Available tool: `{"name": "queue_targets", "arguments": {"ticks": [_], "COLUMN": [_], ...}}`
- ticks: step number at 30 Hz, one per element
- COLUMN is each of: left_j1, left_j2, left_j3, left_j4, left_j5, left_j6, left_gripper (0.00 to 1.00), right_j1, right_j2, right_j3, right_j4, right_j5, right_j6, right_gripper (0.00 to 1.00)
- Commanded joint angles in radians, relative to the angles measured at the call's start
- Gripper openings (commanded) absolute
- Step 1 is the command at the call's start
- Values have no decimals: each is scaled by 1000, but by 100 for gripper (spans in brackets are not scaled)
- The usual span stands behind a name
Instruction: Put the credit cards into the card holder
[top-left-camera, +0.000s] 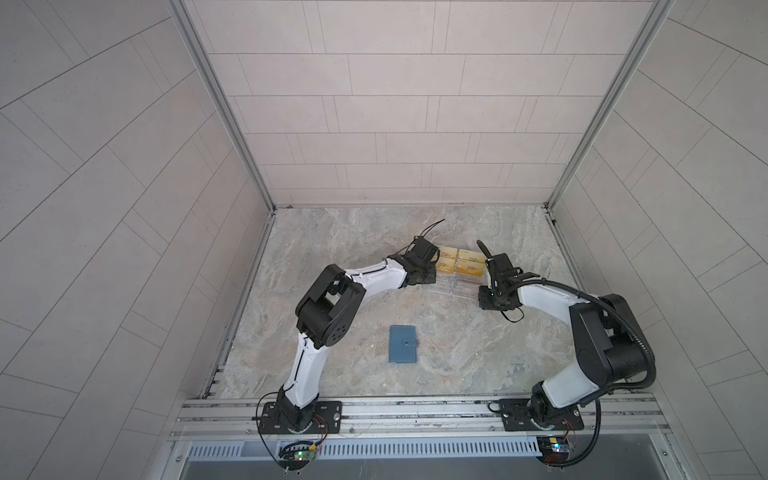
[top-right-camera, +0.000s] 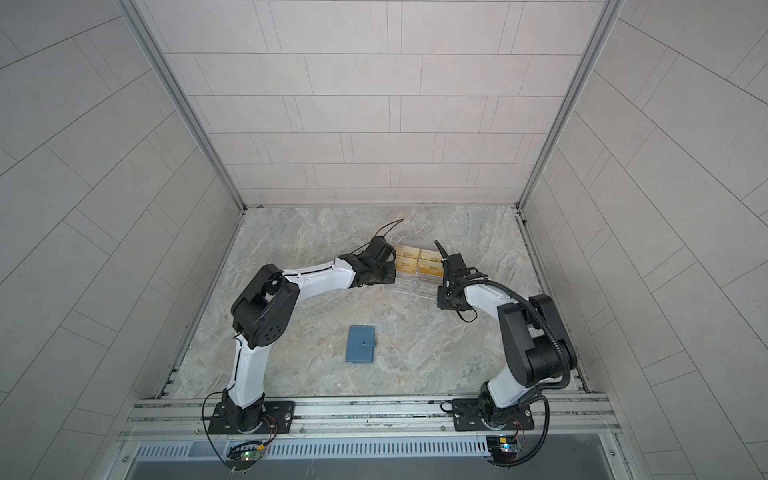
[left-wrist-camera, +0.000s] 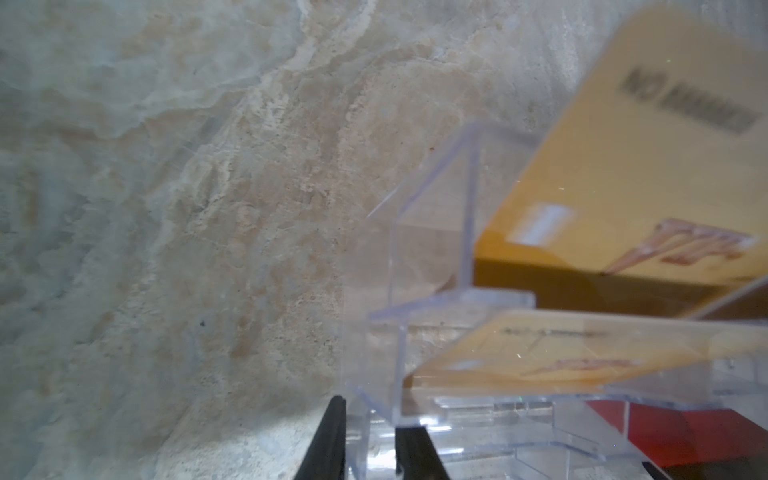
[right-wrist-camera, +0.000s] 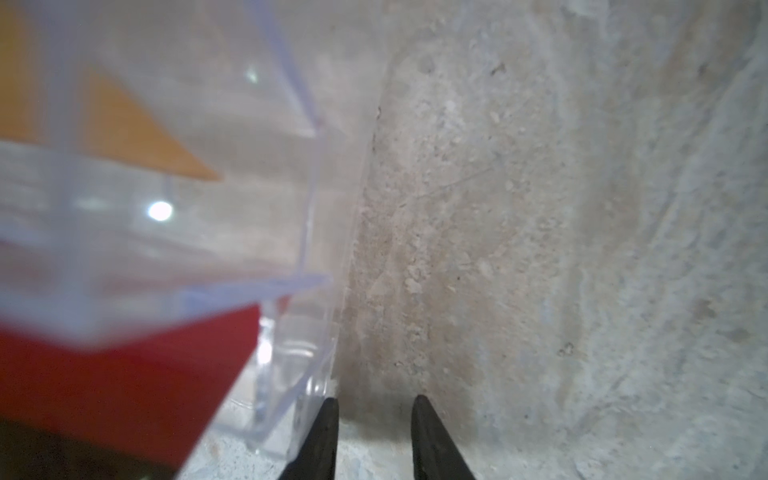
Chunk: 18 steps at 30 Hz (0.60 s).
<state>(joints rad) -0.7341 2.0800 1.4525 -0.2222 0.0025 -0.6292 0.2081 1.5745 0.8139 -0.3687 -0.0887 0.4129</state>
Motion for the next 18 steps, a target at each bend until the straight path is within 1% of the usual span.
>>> {"name": "queue_targets", "arguments": {"ticks": [1,5,8,13,15,16,18], "left_j1": [-35,-52,-65,-64,-65,-64,-64], "left_j2": [-46,-43,-46,-61,-66,-70,-83], "left_j3": [-19,-18,-23,-17,-13,-17,-25], "left_j4": [-98,-120,-110,-122,-125,-119,-102], "left_j5": [-27,-44,-48,-54,-47,-44,-38], "left_j6": [-67,-114,-131,-153,-162,-166,-169], "left_gripper": [18,18,22,23,29,34,38], "right_j1": [0,0,0,0,-1,0,-1], "right_j2": [-7,-51,-87,-130,-137,-141,-151], "right_j3": [19,11,8,9,11,12,14], "right_j4": [21,9,-7,-34,-39,-41,-43], "right_j5": [-25,-27,-35,-37,-37,-39,-46], "right_j6": [-10,-6,-5,-9,-9,-8,-4], "right_gripper": [33,34,34,35,35,35,35]}}
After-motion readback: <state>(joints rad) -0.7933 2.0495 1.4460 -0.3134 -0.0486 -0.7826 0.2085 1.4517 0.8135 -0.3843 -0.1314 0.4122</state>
